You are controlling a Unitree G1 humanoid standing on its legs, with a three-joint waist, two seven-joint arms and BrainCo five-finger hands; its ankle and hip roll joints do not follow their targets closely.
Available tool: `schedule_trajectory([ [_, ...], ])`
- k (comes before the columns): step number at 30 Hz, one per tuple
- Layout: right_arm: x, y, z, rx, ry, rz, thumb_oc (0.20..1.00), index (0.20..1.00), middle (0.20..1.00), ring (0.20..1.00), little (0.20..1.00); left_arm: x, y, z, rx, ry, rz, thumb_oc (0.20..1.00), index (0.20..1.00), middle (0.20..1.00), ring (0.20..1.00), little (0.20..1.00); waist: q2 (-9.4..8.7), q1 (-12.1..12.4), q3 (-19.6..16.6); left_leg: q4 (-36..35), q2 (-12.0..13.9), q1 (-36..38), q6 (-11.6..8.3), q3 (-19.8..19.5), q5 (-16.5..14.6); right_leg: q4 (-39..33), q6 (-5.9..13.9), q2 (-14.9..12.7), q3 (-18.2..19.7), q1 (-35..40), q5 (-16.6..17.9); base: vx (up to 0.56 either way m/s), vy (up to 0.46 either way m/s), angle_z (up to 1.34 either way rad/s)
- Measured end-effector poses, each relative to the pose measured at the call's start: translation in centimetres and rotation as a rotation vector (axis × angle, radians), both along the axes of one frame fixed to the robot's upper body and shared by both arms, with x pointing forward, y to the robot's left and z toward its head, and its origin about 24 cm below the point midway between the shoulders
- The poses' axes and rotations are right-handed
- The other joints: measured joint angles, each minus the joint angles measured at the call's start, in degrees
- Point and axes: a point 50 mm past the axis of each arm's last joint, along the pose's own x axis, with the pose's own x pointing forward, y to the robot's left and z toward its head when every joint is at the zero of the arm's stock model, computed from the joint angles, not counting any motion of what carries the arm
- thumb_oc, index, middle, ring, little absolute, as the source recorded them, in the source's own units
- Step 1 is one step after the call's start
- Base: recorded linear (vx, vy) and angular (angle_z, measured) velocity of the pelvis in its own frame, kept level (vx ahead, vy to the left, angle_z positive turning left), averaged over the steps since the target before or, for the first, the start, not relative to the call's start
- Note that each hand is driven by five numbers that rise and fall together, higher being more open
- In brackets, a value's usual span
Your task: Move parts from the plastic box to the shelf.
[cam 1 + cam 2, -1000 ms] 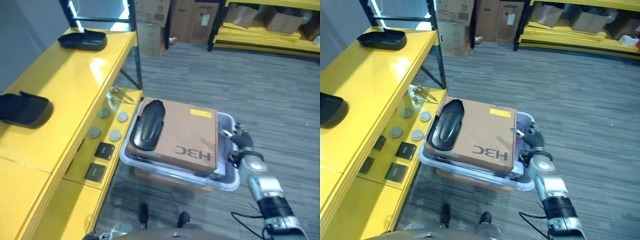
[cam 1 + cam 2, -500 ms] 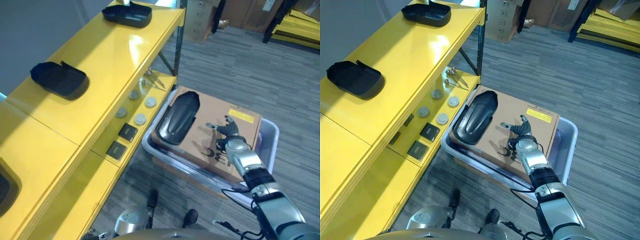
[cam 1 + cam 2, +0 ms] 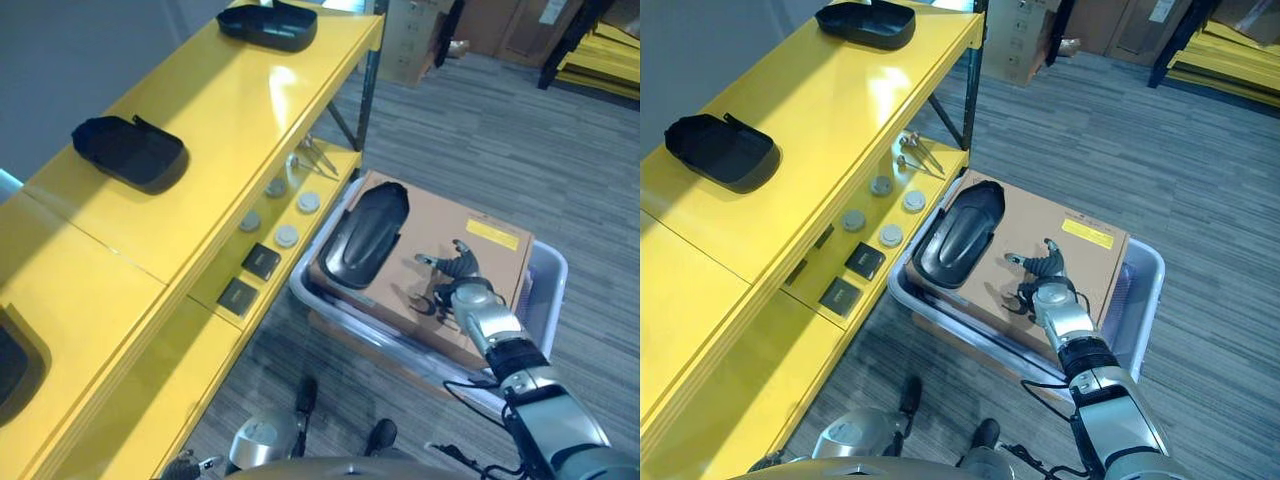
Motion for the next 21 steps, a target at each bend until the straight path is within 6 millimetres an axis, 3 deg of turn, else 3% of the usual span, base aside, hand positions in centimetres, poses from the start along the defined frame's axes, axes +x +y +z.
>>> schedule_trajectory([
  [5, 0.7, 1.3, 0.4, 0.014, -0.017, 0.016, 1.000, 1.000, 1.000, 1.000, 1.000, 0.0, -0.1, 0.0, -0.007, -0.001, 0.014, 1.000, 1.000, 1.000, 1.000, 1.000, -0.06, 1.49, 0.03, -0.01, -0.39, 1.17, -0.36, -1.17, -0.25, -0.61, 0.25, -0.16, -1.28, 2.02, -0.19, 0.04, 0.040, 0.14],
  [9, 0.7, 2.4, -0.5, 0.027, 0.019, 0.025, 1.000, 1.000, 1.000, 1.000, 1.000, -0.2, -0.1, -0.1, -0.007, 0.005, 0.016, 1.000, 1.000, 1.000, 1.000, 1.000, -0.23, 2.53, 0.13, -0.02, -0.50, 1.57, -0.43, -1.35, -0.33, -0.54, 0.29, -0.25, -1.40, 2.54, -0.22, 0.02, 0.023, 0.02],
  [14, 0.3, 2.3, -1.6, 0.013, 0.071, -0.018, 1.000, 1.000, 1.000, 1.000, 1.000, -0.3, -0.1, -0.1, -0.008, 0.009, 0.017, 1.000, 1.000, 1.000, 1.000, 1.000, -0.33, 2.38, 0.21, -0.02, -0.57, 1.56, -0.42, -1.70, -0.30, -0.29, 0.34, -0.35, -1.40, 2.42, -0.26, -0.01, 0.021, 0.00],
  [18, -0.8, 1.5, -3.7, -0.033, 0.163, -0.045, 1.000, 1.000, 1.000, 1.000, 1.000, -0.3, -0.2, -0.1, -0.016, 0.007, 0.025, 1.000, 1.000, 1.000, 1.000, 1.000, -0.51, 2.42, 0.42, 0.28, -0.54, 0.38, -0.46, -2.10, -0.28, -0.02, 0.46, -0.34, -1.63, 1.39, -0.34, -0.04, 0.007, 0.04],
  [21, -0.8, 1.0, -3.4, -0.090, 0.142, -0.067, 1.000, 1.000, 1.000, 1.000, 1.000, -0.3, -0.2, -0.1, -0.016, 0.004, 0.021, 1.000, 1.000, 1.000, 1.000, 1.000, -0.62, 2.27, 0.62, 0.41, -0.56, -0.74, -0.38, -2.71, 0.26, 0.10, 0.45, -0.29, -2.37, 0.58, -0.34, -0.05, -0.002, 0.12],
])
